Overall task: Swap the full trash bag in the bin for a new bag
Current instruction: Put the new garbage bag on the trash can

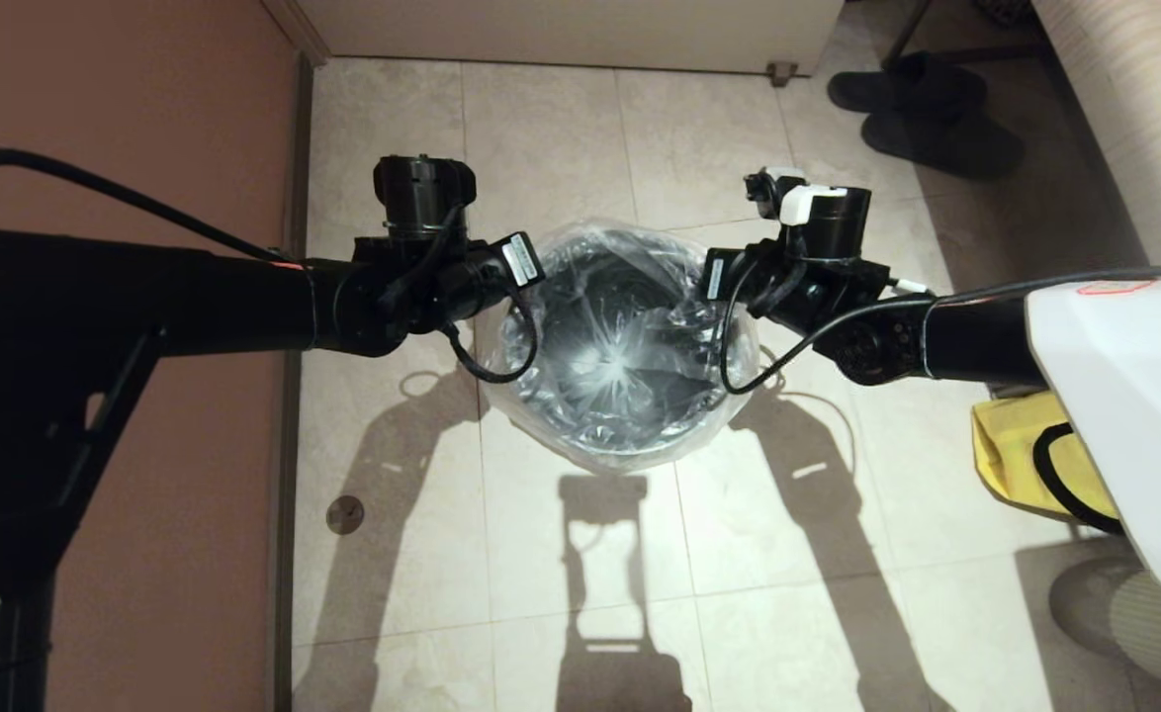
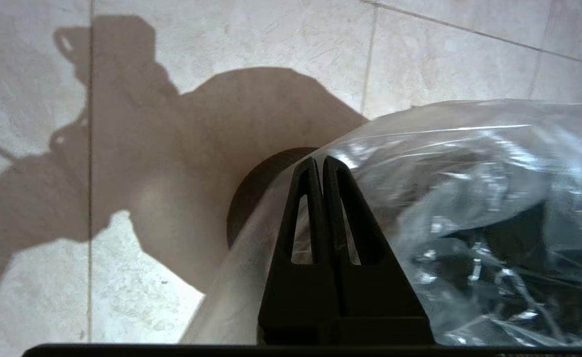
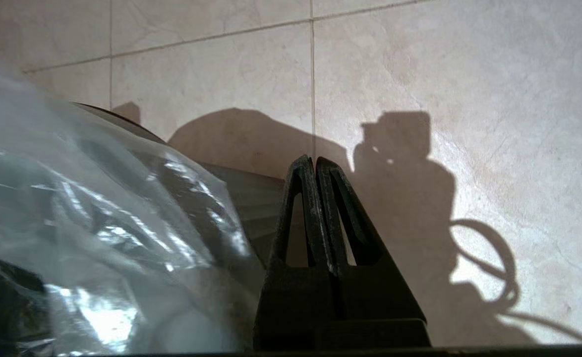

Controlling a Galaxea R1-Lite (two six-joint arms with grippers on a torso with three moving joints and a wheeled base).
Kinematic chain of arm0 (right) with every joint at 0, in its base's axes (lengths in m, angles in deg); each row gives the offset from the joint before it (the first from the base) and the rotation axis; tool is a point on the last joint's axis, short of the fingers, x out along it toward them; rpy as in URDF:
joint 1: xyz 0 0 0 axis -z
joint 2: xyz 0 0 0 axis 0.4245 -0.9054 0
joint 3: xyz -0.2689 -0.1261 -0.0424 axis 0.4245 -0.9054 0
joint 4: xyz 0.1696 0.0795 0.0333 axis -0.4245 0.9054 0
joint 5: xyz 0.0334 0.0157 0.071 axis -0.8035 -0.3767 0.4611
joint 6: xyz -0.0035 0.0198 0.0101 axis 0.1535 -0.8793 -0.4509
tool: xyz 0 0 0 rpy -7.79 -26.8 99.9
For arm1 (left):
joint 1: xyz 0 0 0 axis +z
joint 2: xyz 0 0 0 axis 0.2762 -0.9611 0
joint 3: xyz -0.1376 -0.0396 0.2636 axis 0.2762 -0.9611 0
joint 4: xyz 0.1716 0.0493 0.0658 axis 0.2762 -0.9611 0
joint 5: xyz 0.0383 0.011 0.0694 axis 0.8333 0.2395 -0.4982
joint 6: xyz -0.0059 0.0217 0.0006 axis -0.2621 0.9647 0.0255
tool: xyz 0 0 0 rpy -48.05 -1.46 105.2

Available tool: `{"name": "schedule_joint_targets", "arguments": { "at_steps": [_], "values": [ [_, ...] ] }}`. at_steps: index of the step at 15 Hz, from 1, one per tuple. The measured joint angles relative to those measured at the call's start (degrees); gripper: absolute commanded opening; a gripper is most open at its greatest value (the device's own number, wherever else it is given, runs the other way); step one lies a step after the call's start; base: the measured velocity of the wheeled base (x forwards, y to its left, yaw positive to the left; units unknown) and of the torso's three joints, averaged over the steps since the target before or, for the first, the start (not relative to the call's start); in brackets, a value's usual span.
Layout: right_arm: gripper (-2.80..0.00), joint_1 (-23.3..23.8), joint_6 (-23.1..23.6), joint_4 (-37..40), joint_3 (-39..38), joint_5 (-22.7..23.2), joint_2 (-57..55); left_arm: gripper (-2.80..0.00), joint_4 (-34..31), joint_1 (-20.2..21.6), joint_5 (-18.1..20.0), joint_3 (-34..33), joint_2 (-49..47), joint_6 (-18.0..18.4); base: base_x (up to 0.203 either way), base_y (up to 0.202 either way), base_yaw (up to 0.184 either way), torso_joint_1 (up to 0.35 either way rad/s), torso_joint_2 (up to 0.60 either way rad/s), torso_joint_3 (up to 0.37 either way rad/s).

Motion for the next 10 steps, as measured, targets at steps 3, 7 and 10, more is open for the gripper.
{"name": "schedule_joint_targets", "arguments": {
  "at_steps": [3,7,10],
  "values": [
    [-2.8,0.3,0.0,-0.1,0.0,-0.6,0.0,-2.8,0.0,0.3,-0.1,-0.6,-0.4,0.0,0.0,0.0,0.0,0.0,0.0,0.0],
    [-2.8,1.1,-0.1,0.2,0.0,-1.8,3.3,-2.8,0.1,0.4,-0.1,-2.1,-0.1,-0.1,0.0,0.0,0.0,0.0,0.0,0.0],
    [-2.8,1.3,-1.6,4.1,-0.1,-2.9,6.7,-2.8,0.2,0.4,-0.2,-2.9,0.0,-0.2,0.0,0.0,0.0,0.0,0.0,0.0]
  ]
}}
